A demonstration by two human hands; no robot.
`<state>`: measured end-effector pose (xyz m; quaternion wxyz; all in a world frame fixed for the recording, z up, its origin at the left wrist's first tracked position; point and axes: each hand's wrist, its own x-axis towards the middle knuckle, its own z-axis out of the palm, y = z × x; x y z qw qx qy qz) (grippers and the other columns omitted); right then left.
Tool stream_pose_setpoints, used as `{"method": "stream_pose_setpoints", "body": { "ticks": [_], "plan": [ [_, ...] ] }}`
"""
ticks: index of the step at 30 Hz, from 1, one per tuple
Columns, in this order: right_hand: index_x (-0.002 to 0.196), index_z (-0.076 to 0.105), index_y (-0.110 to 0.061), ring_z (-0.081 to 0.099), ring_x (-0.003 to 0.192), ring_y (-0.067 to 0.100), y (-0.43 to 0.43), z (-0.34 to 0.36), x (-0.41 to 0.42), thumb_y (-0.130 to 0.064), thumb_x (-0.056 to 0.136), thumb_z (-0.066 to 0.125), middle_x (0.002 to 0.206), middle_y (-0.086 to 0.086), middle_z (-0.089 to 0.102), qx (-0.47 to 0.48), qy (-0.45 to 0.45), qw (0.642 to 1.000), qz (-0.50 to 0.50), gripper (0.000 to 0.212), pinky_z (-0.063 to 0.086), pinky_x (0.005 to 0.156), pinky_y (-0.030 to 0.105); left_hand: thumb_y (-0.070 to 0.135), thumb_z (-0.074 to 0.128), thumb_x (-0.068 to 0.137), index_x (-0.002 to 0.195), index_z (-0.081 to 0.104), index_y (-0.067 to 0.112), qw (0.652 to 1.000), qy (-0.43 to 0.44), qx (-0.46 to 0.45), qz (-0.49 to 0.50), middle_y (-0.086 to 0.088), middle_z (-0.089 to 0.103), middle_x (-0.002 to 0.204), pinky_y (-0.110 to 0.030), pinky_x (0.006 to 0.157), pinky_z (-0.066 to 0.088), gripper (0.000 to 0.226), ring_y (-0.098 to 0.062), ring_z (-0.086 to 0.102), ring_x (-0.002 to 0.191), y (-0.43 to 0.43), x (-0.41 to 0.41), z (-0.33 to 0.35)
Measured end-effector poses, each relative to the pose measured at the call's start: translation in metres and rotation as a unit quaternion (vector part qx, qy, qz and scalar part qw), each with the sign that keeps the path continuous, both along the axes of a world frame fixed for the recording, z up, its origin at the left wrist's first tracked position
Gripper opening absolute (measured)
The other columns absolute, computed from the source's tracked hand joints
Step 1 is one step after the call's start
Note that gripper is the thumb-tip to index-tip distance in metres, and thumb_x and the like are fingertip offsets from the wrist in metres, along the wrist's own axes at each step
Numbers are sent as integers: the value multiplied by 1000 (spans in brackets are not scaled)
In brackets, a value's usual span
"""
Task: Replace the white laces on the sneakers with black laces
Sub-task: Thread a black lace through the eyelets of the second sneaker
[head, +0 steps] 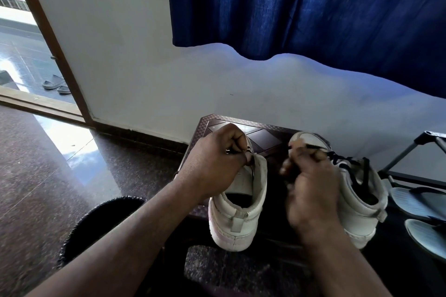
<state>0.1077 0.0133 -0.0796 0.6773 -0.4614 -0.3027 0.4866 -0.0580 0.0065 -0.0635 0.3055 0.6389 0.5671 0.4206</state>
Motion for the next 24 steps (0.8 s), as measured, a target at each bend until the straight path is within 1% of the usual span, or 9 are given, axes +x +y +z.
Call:
{"method": "stream_pose_setpoints", "body": {
  "ticks": [3,5,7,9,15,18,20,22,24],
  "plan": [
    [81,62,-19,48,55,8,2,5,12,-20,100,66,62,-10,60,16,30,999,-18,19,38,57,24,13,76,87,80,60,25,1000,-6,0,2,11,71,77,-13,62,41,21,-1,58,66,-1,0,0],
    [85,66,-12,58,63,20,-5,-2,1,-34,95,72,71,1,67,-24,-38,998,45,26,49,64,34,14,75,86,79,60,26,1000,-4,3,2,10,70,76,-18,63,42,21,-2,57,65,0,1,0],
    [91,71,-5,67,79,36,-13,-12,-13,-45,89,77,88,14,75,-50,-72,989,122,41,57,82,49,14,75,86,79,59,28,1000,-3,6,2,11,69,74,-24,64,43,22,-3,57,65,1,1,-1],
    [93,74,-3,70,86,33,-15,-15,-20,-37,92,75,94,18,77,-54,-95,986,129,34,58,88,51,13,74,86,79,59,30,1000,-5,7,2,13,69,74,-26,65,43,23,-3,57,65,1,1,-1],
    [89,76,-6,69,80,24,-12,-14,-17,-32,91,77,91,18,77,-53,-102,988,104,26,60,85,50,13,75,86,81,60,28,1000,-18,0,-1,12,70,75,-26,67,45,23,-4,60,67,1,1,-3],
    [83,71,-10,59,64,17,-8,-12,-13,-35,94,75,70,3,70,-6,-146,989,-2,27,53,67,37,14,76,86,82,59,27,1000,-16,0,-1,12,70,75,-21,65,43,22,-3,59,67,1,1,-2],
    [80,64,-14,50,53,12,-3,-7,-6,-31,96,73,61,-3,60,24,-93,993,-66,25,44,59,30,14,76,86,83,60,27,1000,-12,0,-1,12,72,77,-15,62,40,21,0,58,66,0,1,-1],
    [81,62,-17,50,52,10,0,-6,-1,-30,98,71,63,-4,59,42,-71,992,-94,24,43,56,28,13,75,87,83,60,27,1000,-12,0,-1,12,72,77,-11,60,38,20,2,57,64,0,1,0],
    [91,64,-17,58,61,9,-2,-8,-2,-33,98,70,75,-4,66,49,-123,989,-70,19,47,60,27,12,74,87,83,60,27,1000,-12,2,0,12,72,77,-11,60,38,21,2,57,64,-1,1,0]
  ]
}}
